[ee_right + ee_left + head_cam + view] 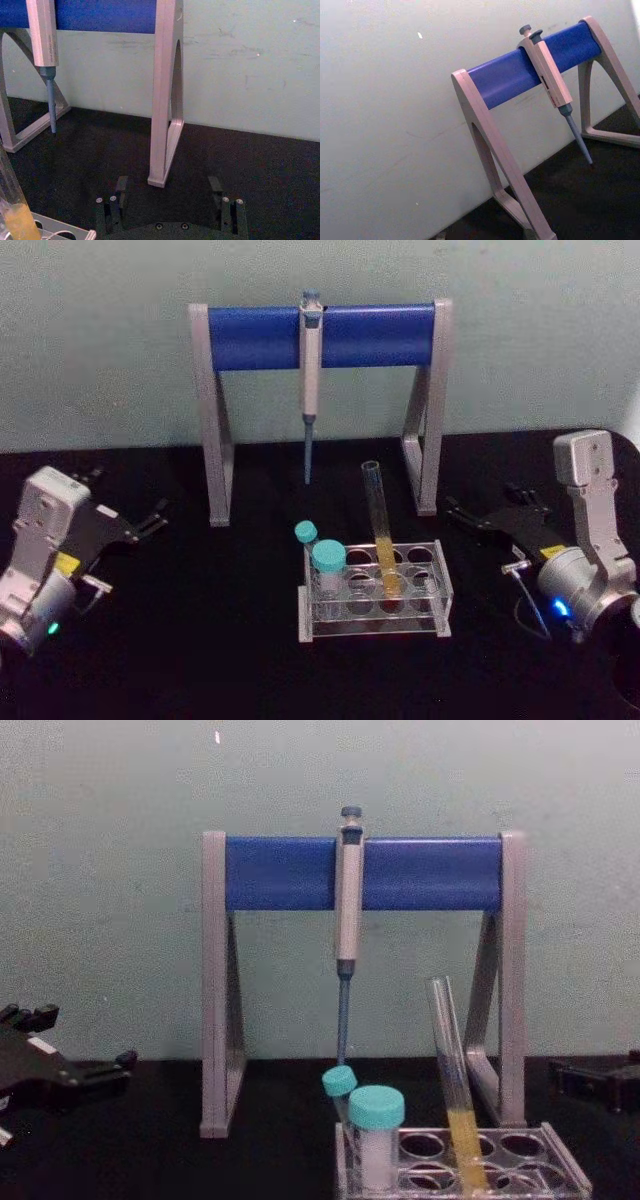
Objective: Pick up the test tube from the test tube rack, shake it, then place it back into the test tube rack.
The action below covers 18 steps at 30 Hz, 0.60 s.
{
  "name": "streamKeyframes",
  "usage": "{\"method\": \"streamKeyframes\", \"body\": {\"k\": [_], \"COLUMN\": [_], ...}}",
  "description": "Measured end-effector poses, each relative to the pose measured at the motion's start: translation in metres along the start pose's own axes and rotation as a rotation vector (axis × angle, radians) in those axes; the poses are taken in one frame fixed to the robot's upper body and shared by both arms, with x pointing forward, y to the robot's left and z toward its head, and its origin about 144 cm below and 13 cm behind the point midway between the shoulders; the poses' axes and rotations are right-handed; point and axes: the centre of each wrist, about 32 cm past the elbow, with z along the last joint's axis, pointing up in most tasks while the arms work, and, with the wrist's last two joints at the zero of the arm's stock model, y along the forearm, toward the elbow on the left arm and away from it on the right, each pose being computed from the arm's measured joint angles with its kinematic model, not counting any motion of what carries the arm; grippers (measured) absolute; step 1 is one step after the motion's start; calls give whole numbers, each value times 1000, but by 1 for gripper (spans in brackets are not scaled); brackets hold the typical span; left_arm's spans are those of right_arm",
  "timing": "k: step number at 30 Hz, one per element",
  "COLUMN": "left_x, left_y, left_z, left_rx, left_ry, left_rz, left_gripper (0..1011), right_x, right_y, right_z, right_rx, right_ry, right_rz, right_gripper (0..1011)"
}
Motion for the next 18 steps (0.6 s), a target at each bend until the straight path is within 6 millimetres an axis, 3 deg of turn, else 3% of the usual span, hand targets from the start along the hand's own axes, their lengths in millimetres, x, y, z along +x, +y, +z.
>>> {"method": "streamKeyframes", "body": {"k": [18], "left_x": [0], "left_y": [0], "left_z": [0], "left_rx": [0], "left_ry": [0], "left_rz": [0], "left_gripper": [1001], "right_x": [0], "right_y": [0], "right_z": [0], "right_rx": [0], "right_ry": [0], "right_rz": [0], "right_gripper": [1000]}}
